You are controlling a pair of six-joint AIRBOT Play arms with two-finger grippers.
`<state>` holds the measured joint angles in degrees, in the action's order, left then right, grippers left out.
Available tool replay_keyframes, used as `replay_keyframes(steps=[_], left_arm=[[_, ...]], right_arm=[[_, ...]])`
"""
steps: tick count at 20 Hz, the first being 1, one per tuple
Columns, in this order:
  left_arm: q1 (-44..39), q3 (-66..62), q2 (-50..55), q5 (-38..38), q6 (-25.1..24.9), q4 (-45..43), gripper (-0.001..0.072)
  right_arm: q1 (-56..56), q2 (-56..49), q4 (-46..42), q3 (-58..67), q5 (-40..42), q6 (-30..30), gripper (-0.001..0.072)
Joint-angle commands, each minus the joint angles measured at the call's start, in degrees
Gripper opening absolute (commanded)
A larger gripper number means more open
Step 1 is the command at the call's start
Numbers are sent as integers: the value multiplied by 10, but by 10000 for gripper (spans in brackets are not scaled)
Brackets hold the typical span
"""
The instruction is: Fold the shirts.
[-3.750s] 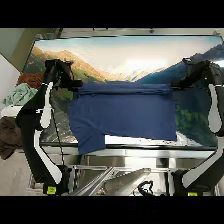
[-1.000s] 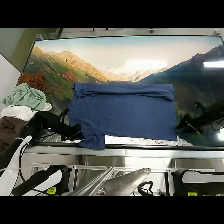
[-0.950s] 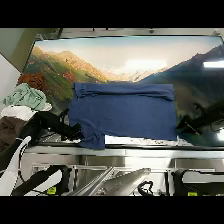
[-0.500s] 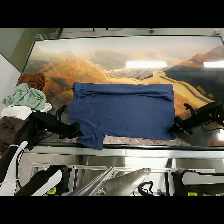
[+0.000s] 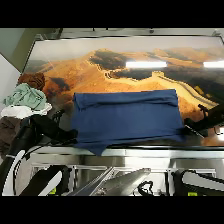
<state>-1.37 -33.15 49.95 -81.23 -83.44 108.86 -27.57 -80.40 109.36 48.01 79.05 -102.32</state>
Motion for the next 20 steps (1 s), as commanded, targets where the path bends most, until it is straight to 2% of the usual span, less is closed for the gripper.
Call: replay_keyframes(steps=[1,5,8,11,16,20], left_arm=[[-37,-8,-41,37,34,-17,17],[-40,-135,67,91,9,-4,17],[-39,-277,187,94,3,-62,17],[-40,-398,302,107,-12,-73,17],[-45,-555,451,129,-17,-72,18],[-45,-618,539,89,-22,-72,18]], right_arm=[[-9,15,34,3,-23,-19,29],[23,14,160,60,-67,-66,29],[76,2,164,136,-138,-68,29],[112,-48,164,208,-189,-63,29],[120,-154,163,284,-191,-49,30],[120,-186,163,284,-205,-59,30]])
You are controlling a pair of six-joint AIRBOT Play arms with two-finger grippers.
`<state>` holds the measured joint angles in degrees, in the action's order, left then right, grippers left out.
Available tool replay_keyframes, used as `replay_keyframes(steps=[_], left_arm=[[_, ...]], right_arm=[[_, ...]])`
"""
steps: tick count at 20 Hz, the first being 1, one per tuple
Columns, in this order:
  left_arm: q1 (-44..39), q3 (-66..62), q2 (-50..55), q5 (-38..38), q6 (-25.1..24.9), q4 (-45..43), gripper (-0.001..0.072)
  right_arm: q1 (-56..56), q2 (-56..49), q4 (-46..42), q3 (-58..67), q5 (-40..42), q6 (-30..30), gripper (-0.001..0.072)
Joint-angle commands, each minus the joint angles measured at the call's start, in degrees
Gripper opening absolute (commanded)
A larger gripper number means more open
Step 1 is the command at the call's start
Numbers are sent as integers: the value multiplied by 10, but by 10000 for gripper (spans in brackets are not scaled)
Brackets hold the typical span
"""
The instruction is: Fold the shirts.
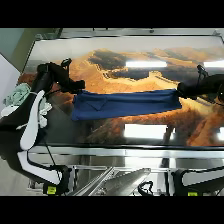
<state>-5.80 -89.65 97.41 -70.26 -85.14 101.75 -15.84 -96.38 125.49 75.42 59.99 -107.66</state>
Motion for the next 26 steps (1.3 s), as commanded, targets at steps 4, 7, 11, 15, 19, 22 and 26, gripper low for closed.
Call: replay_keyframes(steps=[4,7,11,15,19,22,26], left_arm=[[-1,-88,99,-50,-4,4,18],[-2,-89,91,-78,-5,28,322],[10,-89,54,-91,-3,104,707],[25,-89,-4,-82,-3,124,706],[24,-89,-59,-87,-3,124,706],[15,-89,-85,-86,-3,124,706],[-23,-89,-94,-66,-3,124,397]], right_arm=[[2,-25,1,20,-14,-6,71],[2,-25,-5,31,10,-6,468],[-21,-30,-57,91,68,-3,653],[-33,-83,-45,119,103,-1,653],[-37,-156,7,165,167,-13,652],[-36,-184,10,184,173,-21,642],[-27,-197,30,188,223,-69,151]])
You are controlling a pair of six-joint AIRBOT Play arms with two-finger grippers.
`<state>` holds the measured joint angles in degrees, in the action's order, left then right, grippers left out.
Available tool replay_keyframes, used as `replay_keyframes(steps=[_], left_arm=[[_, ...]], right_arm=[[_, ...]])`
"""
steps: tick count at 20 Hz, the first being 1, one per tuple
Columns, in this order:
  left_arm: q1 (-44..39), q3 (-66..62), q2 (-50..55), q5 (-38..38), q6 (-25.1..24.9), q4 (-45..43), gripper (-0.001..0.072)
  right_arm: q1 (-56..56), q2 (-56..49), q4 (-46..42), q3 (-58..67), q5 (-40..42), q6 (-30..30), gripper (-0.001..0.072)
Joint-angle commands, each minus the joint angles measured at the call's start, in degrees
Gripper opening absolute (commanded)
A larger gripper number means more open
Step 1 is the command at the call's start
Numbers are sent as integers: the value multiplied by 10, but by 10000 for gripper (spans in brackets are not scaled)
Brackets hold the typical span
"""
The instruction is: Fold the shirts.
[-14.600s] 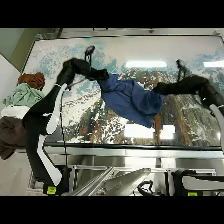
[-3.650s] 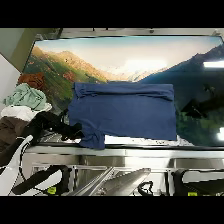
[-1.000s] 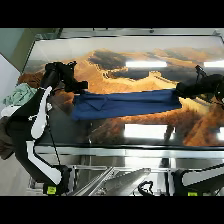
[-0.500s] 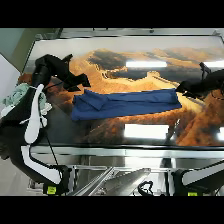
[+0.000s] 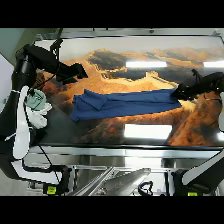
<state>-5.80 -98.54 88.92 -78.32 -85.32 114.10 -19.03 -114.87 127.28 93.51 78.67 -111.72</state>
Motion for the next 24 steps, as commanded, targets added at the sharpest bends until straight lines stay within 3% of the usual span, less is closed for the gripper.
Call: replay_keyframes(steps=[1,2,6,13,19,24], left_arm=[[-38,0,-5,26,-1,1,117],[-57,0,1,46,-2,0,20],[-144,0,65,135,-2,0,19],[-331,-8,254,315,-3,28,19],[-372,-193,396,271,12,47,19],[-368,-210,402,265,14,124,19]], right_arm=[[5,-11,12,12,37,-28,29],[5,-10,11,19,41,-28,29],[5,43,14,58,49,-27,28],[0,221,14,68,129,34,28],[0,336,16,69,164,55,28],[-1,350,14,68,185,68,28]])
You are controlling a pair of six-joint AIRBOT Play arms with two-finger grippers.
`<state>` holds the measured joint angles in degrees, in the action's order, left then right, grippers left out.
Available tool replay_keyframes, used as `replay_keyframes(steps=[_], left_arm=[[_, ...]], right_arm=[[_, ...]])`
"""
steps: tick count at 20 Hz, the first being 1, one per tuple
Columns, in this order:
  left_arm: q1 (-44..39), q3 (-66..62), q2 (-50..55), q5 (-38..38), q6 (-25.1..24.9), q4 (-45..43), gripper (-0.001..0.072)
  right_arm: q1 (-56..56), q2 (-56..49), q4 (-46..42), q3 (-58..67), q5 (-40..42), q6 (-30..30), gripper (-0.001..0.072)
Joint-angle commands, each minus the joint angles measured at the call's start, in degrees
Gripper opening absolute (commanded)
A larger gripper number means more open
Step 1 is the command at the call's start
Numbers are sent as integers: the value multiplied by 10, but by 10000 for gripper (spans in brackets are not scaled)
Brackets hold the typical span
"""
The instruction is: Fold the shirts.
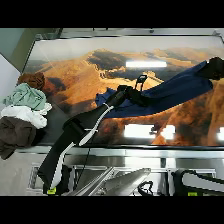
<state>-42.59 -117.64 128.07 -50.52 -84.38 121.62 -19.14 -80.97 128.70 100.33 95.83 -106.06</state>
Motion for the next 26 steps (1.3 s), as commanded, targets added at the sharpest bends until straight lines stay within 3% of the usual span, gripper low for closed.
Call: replay_keyframes(steps=[1,6,9,13,17,18,19,20,21,26], left_arm=[[7,-19,1,-44,4,66,19],[93,-19,-179,-224,-63,74,19],[176,39,-372,-251,-100,73,19],[279,133,-591,-240,-113,69,19],[355,226,-731,-236,-144,69,19],[370,249,-753,-233,-147,69,19],[385,274,-774,-226,-146,69,19],[399,297,-792,-221,-147,69,18],[413,319,-808,-216,-151,69,19],[472,374,-852,-207,-162,69,18]], right_arm=[[1,10,0,-1,14,12,28],[17,3,1,-1,12,42,29],[99,0,2,-19,-57,67,29],[329,-50,2,-39,-249,95,29],[537,-198,0,-39,-504,101,46],[567,-237,0,-39,-574,111,255],[584,-265,1,-39,-625,139,528],[587,-281,0,-39,-641,167,581],[574,-279,-5,-39,-623,167,581],[384,-148,-79,-39,-408,164,605]])
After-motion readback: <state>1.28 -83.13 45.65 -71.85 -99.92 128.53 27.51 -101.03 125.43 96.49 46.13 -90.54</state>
